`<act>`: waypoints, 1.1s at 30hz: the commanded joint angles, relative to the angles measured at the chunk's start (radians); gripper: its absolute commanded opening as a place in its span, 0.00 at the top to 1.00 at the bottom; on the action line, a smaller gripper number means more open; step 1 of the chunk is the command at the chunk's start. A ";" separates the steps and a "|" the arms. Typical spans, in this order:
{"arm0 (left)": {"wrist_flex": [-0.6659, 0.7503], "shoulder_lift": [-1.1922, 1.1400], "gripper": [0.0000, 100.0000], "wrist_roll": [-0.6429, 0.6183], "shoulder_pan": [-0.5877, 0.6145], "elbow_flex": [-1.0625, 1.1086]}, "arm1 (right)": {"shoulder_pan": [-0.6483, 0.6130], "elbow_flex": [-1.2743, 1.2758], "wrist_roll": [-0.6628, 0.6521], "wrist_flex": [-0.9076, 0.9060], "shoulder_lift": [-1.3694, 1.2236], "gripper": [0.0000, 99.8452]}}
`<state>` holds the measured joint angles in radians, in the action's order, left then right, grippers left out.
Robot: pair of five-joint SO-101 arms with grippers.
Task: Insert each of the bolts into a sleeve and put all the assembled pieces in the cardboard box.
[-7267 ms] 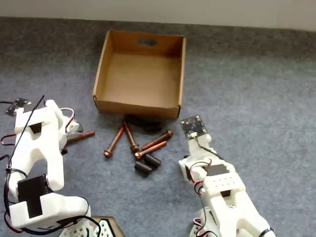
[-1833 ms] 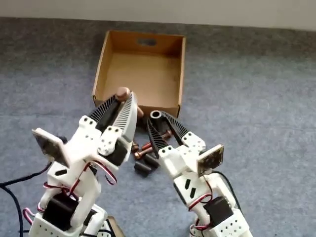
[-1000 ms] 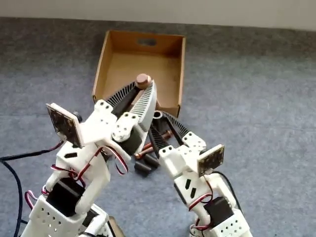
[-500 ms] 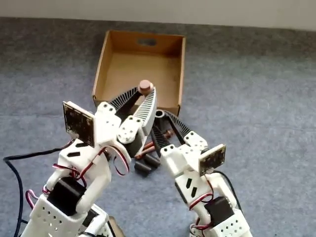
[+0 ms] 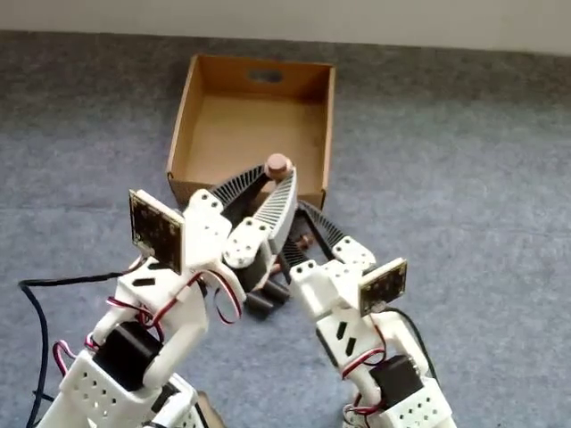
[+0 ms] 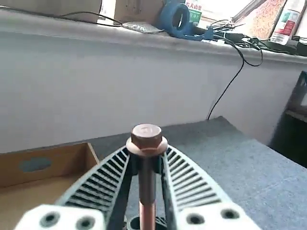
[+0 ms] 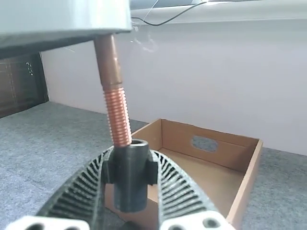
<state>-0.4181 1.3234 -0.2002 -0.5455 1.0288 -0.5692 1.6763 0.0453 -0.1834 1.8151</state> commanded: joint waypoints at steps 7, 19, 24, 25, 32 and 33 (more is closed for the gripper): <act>0.097 -0.012 0.99 0.003 0.085 0.004 | 0.008 0.124 0.005 0.007 0.016 0.99; 0.095 -0.012 0.99 0.002 0.082 0.010 | 0.008 0.124 0.005 0.007 0.016 0.99; 0.095 -0.012 0.99 0.002 0.042 0.010 | 0.008 0.124 0.005 0.007 0.016 0.99; 0.095 -0.012 0.99 0.002 0.033 0.010 | 0.010 0.124 0.005 0.007 0.016 0.99; 0.094 -0.012 0.99 0.002 0.028 0.024 | 0.010 0.124 0.005 0.005 0.016 0.99; 0.094 -0.012 0.99 0.002 0.027 0.030 | 0.010 0.124 0.005 0.005 0.016 0.99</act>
<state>-0.3491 1.3157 -0.2033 -0.5071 1.0579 -0.5692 1.6763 0.0453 -0.1818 1.8167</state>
